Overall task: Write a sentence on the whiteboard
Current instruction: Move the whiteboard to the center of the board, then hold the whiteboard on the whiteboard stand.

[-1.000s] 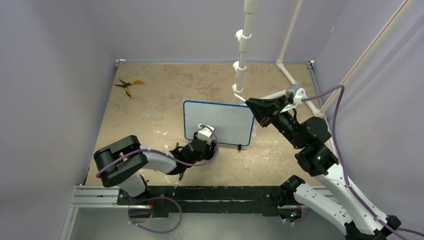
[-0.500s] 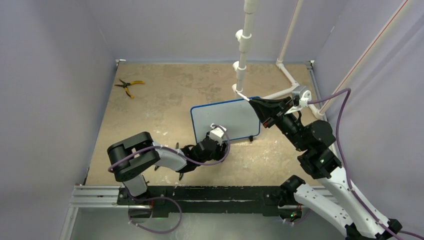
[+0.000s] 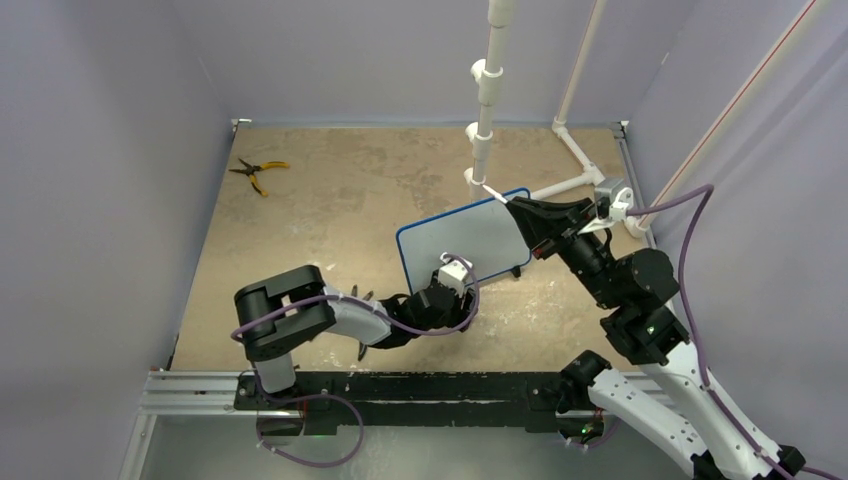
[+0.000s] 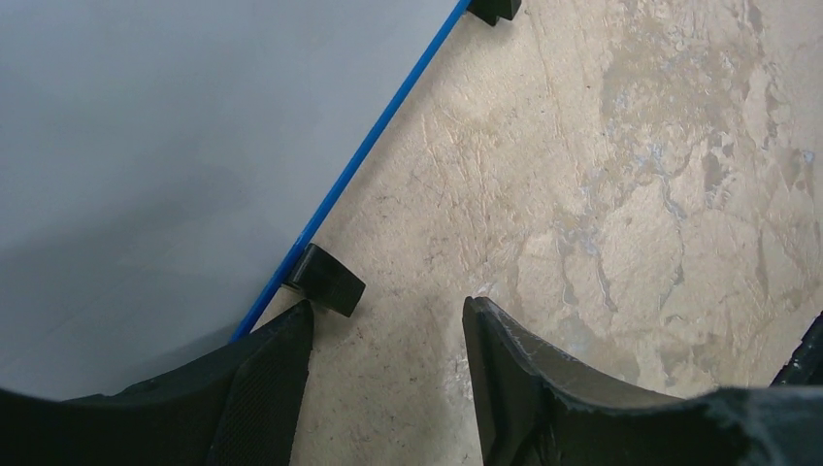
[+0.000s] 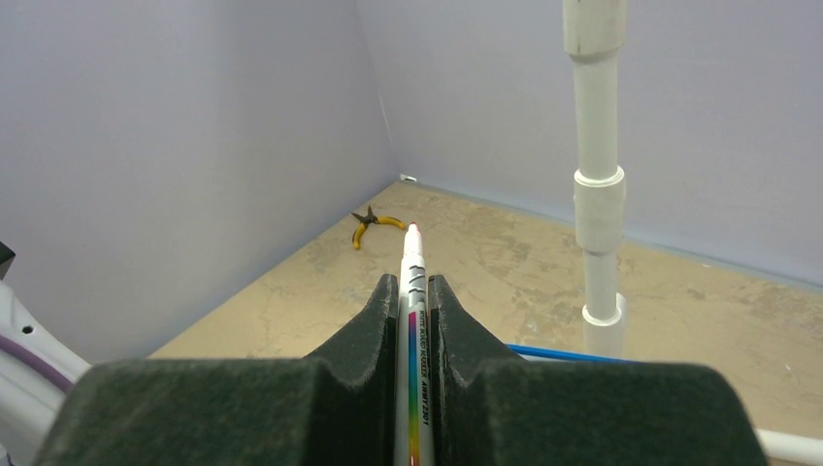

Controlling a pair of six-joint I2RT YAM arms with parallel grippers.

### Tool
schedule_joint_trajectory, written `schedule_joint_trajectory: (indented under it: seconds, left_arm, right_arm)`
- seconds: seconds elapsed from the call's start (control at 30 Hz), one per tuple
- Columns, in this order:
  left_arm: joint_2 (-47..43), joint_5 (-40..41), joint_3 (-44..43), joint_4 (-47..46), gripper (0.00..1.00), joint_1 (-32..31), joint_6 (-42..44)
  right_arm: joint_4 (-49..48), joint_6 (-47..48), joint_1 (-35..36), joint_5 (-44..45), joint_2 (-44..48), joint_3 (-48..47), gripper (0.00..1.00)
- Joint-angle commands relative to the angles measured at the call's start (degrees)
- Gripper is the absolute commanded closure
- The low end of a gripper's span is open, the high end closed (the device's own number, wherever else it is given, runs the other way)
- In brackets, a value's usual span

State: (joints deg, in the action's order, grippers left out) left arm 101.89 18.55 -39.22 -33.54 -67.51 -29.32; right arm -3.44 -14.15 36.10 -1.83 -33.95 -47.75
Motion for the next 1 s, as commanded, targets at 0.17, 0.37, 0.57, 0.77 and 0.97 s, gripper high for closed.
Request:
schedule_joint_trajectory:
  seconds: [0.17, 0.37, 0.57, 0.77, 0.97]
  left_arm:
    - [-11.5, -2.8, 1.0, 6.5, 0.38, -0.8, -2.4]
    - [-23.6, -5.8, 0.5, 21.0, 0.35, -0.9, -0.7]
    - [-31.7, -5.8, -8.7, 38.0, 0.33, -0.7, 4.6]
    - [-33.4, -5.6, -19.4, 49.7, 0.33, 0.9, 9.8]
    - [-36.6, -11.9, -21.9, 51.9, 0.33, 13.0, 13.5]
  right_arm:
    - [0.1, -0.2, 0.1, 2.7, 1.6, 0.7, 1.00]
    - [0.0, 0.2, 0.1, 3.8, 2.0, 1.3, 1.00]
    - [-0.6, 0.1, 0.1, 5.9, 2.8, 1.8, 1.00]
    - [0.3, 0.2, 0.1, 7.0, 3.7, 1.4, 1.00]
    - [1.4, -0.1, 0.1, 8.6, 5.3, 1.4, 1.00]
